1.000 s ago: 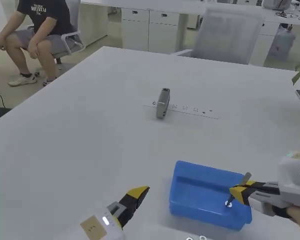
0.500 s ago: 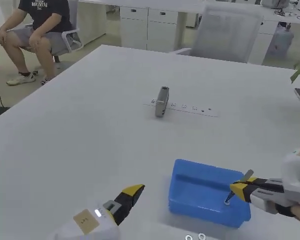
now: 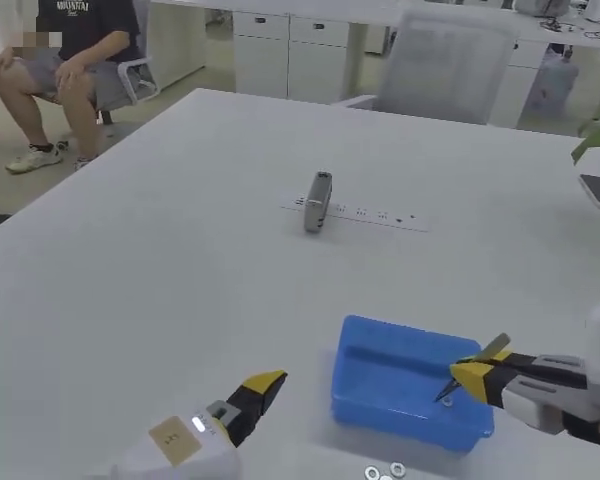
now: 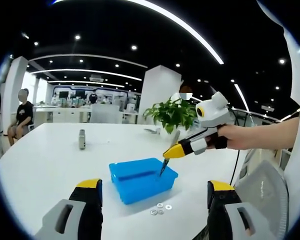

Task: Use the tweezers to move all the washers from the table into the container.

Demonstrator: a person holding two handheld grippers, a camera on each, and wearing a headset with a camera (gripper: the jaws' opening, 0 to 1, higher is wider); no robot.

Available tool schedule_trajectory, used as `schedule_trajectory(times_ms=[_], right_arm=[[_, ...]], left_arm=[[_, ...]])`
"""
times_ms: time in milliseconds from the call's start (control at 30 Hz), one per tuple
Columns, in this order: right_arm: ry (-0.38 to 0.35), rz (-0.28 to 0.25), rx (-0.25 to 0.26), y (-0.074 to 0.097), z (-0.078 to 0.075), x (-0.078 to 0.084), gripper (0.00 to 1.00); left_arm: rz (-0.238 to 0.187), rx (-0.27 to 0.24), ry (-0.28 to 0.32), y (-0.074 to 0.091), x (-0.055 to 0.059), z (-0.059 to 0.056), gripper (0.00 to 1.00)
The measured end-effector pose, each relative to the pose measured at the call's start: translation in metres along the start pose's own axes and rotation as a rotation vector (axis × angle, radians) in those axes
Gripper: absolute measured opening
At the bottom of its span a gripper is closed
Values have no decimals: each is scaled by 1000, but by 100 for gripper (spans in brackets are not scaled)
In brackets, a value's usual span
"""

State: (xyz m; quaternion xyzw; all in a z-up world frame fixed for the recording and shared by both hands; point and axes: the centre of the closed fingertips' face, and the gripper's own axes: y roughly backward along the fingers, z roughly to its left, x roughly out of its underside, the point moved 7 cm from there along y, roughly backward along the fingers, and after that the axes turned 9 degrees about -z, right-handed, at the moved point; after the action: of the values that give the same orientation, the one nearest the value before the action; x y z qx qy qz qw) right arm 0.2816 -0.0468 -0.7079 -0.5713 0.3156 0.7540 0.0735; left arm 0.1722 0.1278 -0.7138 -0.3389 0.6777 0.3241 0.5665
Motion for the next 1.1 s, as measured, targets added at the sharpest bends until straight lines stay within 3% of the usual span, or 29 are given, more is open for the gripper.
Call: schedule_trajectory(times_ms=[267, 467, 833, 1100], right_arm=[[-16, 28, -49, 2, 16, 10, 3], [-33, 78, -82, -1, 27, 29, 3], [-52, 149, -96, -9, 29, 59, 3], [-31, 155, -113, -12, 34, 63, 3]], left_arm=[[13, 2, -2, 0, 2, 0, 87], [22, 5, -7, 0, 3, 0, 86], [40, 8, -13, 0, 5, -1, 86], [49, 22, -20, 0, 5, -3, 87]])
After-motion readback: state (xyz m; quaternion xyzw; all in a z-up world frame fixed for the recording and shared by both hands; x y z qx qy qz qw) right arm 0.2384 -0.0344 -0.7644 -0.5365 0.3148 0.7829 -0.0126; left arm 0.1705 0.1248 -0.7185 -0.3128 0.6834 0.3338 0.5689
